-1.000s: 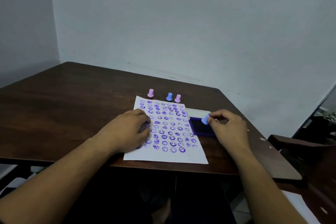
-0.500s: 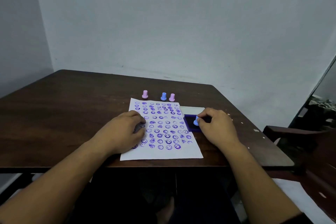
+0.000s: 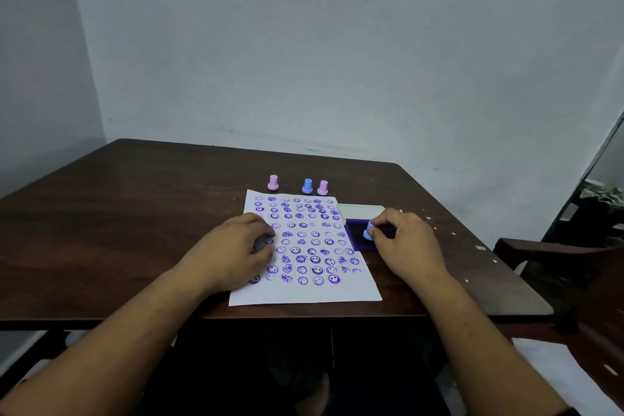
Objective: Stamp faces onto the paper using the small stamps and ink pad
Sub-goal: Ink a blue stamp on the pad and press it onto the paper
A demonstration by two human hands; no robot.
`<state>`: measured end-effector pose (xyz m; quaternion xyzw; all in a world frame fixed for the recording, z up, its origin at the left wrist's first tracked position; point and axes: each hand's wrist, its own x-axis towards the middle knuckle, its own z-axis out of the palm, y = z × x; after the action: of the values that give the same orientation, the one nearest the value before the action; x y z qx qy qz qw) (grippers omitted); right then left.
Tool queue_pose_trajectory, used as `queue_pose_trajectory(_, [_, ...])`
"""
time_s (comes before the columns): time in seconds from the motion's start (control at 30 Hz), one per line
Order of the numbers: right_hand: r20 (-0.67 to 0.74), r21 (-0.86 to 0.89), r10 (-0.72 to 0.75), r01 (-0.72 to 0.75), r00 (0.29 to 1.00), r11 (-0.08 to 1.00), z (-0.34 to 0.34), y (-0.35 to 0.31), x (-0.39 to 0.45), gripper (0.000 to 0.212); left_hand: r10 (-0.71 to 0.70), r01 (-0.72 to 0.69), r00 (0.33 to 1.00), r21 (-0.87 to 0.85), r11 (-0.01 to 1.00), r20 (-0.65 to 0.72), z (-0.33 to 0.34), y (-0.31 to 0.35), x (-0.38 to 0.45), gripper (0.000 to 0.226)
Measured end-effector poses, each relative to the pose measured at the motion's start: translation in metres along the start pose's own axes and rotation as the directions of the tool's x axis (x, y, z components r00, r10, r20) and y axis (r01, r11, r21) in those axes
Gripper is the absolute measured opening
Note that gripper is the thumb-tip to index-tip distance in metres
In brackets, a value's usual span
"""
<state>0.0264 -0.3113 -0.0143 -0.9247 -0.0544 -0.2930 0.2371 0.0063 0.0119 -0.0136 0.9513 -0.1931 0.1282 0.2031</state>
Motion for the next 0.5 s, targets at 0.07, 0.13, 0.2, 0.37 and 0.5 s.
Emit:
queue_pose_trajectory(0.07, [0.017, 0.004, 0.022, -0.022, 1.000, 1.000, 0.001, 0.000, 0.000, 0.009, -0.001, 0.001, 1.000, -0.004, 1.000, 0.001, 0.001, 0.000, 0.000, 0.040])
queue_pose_trajectory(0.13, [0.031, 0.035, 0.043, -0.044, 0.999, 0.998, 0.001, 0.001, 0.000, 0.009, 0.001, -0.001, 1.000, -0.004, 1.000, -0.002, 0.001, -0.001, 0.001, 0.040])
queue_pose_trajectory(0.2, [0.034, 0.073, 0.066, -0.068, 0.997, 0.995, 0.001, 0.001, -0.001, 0.010, 0.003, -0.003, 1.000, -0.001, 1.000, -0.006, 0.002, -0.002, 0.001, 0.040])
queue_pose_trajectory(0.37, [-0.011, 0.146, 0.103, -0.100, 0.995, 0.984, -0.004, -0.002, -0.002, 0.011, 0.006, -0.006, 1.000, -0.004, 1.000, -0.008, 0.003, -0.004, 0.001, 0.040])
queue_pose_trajectory(0.5, [-0.020, 0.498, 0.279, -0.233, 0.960, 0.835, -0.012, -0.008, -0.004, 0.014, 0.006, -0.006, 1.000, -0.010, 1.000, -0.005, 0.002, -0.004, 0.002, 0.040])
